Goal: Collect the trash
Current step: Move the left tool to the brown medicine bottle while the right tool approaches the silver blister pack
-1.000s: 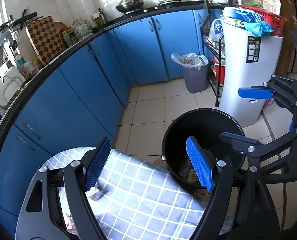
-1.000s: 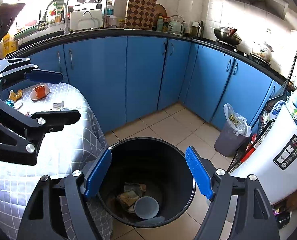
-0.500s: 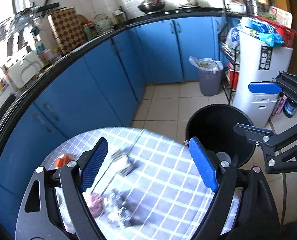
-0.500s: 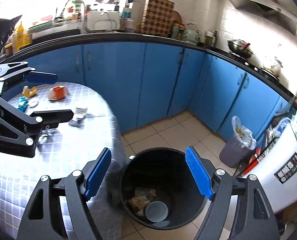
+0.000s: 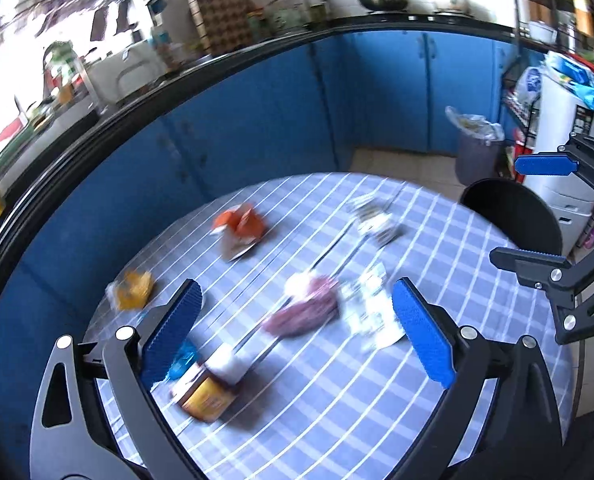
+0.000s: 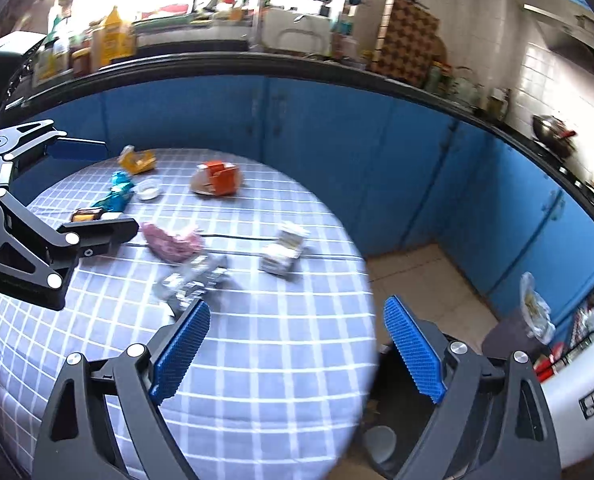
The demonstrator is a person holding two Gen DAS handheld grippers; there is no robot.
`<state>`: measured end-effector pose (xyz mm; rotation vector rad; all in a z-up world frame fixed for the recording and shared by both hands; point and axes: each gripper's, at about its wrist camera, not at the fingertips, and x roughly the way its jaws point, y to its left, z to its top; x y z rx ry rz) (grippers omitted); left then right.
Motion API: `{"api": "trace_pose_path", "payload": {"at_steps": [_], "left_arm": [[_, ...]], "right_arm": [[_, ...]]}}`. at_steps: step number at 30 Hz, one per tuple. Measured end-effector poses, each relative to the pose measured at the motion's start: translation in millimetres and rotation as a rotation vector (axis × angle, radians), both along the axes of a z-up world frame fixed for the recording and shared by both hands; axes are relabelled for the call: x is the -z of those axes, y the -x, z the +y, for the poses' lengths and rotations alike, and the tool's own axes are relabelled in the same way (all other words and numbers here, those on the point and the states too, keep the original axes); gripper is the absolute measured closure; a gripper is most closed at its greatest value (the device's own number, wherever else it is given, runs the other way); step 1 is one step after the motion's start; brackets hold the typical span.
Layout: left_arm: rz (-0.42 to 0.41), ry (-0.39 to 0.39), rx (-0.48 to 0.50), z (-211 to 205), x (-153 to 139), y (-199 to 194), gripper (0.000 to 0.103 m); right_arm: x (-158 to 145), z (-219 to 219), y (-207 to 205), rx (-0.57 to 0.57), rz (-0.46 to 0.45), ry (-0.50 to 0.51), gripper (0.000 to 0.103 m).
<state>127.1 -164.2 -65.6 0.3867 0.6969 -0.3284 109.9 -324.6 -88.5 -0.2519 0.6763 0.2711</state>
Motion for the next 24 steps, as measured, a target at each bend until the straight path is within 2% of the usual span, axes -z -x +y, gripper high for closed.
{"api": "trace_pose_path", "payload": {"at_steps": [7, 11, 24], "left_arm": [[0.059, 0.013, -0.086, 56.7, 22.2, 0.1, 0.007], [0.077, 0.021, -0.105, 74.8, 32.0, -0.4, 0.007], [0.12, 0.07, -0.104, 97.0, 48.8, -12.5, 0.007]], "right_arm": [[13.5, 48.0, -8.2, -0.077, 0.042, 0.03, 0.016], [21.6, 67.1, -13.2, -0.097, 0.067, 0.034, 0.016], [51.5, 100.5, -36.7, -0.098, 0.171, 0.031, 0.016]]}}
